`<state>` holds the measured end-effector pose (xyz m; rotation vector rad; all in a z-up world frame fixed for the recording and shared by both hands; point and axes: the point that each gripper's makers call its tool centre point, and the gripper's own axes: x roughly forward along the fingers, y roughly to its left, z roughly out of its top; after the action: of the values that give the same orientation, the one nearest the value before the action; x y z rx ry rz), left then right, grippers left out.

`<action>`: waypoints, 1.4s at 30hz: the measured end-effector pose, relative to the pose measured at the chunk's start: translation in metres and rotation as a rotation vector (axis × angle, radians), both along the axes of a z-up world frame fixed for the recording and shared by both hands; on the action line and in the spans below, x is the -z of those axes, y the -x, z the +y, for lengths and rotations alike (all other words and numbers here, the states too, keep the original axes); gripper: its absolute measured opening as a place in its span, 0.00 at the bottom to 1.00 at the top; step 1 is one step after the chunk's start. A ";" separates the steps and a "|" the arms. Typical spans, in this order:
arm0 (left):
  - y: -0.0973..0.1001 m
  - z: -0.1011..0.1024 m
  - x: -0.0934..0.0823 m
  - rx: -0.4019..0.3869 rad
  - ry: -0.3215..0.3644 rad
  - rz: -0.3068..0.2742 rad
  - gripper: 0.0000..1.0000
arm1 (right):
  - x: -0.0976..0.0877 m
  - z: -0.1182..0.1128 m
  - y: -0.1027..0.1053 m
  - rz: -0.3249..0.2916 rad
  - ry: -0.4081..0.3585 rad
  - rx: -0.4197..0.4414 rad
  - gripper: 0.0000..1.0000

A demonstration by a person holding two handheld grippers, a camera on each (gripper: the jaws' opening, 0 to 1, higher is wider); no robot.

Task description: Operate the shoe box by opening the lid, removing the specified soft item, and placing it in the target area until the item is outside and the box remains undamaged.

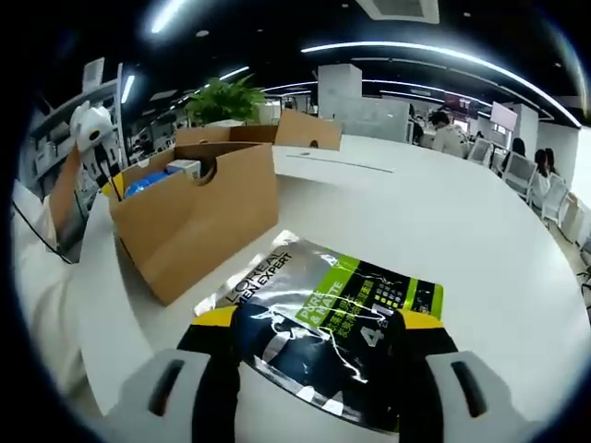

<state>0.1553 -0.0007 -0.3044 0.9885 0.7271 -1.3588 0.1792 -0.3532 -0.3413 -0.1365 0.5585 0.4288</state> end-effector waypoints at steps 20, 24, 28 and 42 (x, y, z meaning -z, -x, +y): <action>0.002 0.002 0.004 0.015 -0.114 0.047 0.02 | -0.097 0.009 0.006 -0.335 -0.303 -0.002 0.64; 0.002 0.003 0.006 0.035 -0.134 0.047 0.02 | -0.108 0.012 0.009 -0.352 -0.281 -0.044 0.53; 0.001 0.003 0.006 0.005 -0.133 0.070 0.02 | -0.119 0.011 0.019 -0.393 -0.263 -0.039 0.42; 0.001 0.005 0.012 0.016 -0.168 0.064 0.02 | -0.163 0.034 0.022 -0.338 -0.082 -0.165 0.48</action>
<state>0.1540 0.0043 -0.3163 1.0891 0.8945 -1.3646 0.1569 -0.3190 -0.1784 -0.1730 0.1972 0.5751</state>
